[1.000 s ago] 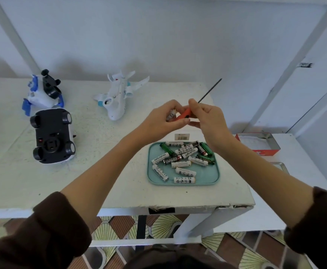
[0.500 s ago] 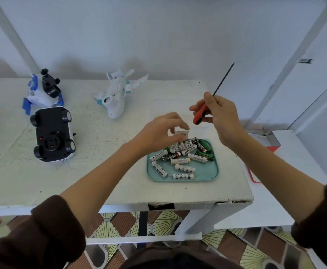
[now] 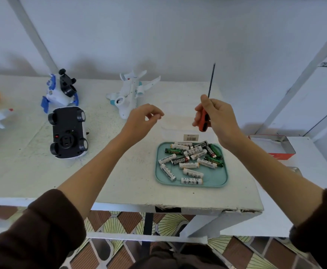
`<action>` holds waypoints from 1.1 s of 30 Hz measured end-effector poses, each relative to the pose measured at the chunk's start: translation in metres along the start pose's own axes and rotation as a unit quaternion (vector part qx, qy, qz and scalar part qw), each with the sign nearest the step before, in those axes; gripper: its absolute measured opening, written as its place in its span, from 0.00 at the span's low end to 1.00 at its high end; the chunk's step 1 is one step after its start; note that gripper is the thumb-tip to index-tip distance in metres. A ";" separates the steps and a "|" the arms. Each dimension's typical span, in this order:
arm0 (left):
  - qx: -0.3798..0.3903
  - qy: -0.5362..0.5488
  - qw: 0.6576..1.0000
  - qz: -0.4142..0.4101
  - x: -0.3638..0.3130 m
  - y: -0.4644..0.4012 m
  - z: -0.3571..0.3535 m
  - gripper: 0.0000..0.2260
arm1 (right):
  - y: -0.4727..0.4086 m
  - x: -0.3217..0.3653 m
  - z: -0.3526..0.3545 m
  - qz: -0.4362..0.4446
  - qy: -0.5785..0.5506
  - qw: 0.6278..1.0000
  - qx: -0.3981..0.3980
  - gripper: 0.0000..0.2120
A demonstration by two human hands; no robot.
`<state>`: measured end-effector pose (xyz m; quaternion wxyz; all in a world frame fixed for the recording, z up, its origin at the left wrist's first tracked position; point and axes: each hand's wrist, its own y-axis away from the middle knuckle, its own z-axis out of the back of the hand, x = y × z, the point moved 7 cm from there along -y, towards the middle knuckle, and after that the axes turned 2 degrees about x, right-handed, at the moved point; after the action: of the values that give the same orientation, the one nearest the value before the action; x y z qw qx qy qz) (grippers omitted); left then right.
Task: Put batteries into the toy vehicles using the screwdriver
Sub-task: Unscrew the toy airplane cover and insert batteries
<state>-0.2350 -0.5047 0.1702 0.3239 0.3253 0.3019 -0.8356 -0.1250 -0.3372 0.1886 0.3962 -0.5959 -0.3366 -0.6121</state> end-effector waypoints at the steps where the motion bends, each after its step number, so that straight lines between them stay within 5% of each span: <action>1: -0.007 0.002 1.000 0.006 0.001 -0.001 0.003 0.07 | -0.003 0.001 -0.004 -0.001 0.009 1.000 0.013 0.16; 13: -0.138 -0.014 0.983 0.119 0.037 0.002 0.062 0.08 | -0.066 0.008 -0.080 -0.063 0.148 0.953 0.258 0.10; 24: -0.148 -0.039 0.967 0.202 0.085 -0.015 0.067 0.14 | -0.094 -0.002 -0.116 -0.041 0.186 0.947 0.259 0.09; 29: -0.128 -0.004 0.973 0.192 0.092 -0.023 0.053 0.18 | -0.114 0.004 -0.126 0.061 0.292 0.938 0.176 0.08; 33: -0.159 0.034 0.964 0.209 0.104 -0.031 0.055 0.21 | -0.134 -0.003 -0.137 0.056 0.367 0.913 0.168 0.13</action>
<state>-0.3373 -0.5604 0.1357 0.5284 0.3531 0.3673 -0.6792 -0.3076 -0.3968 0.1852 0.6201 -0.2718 -0.2315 -0.6986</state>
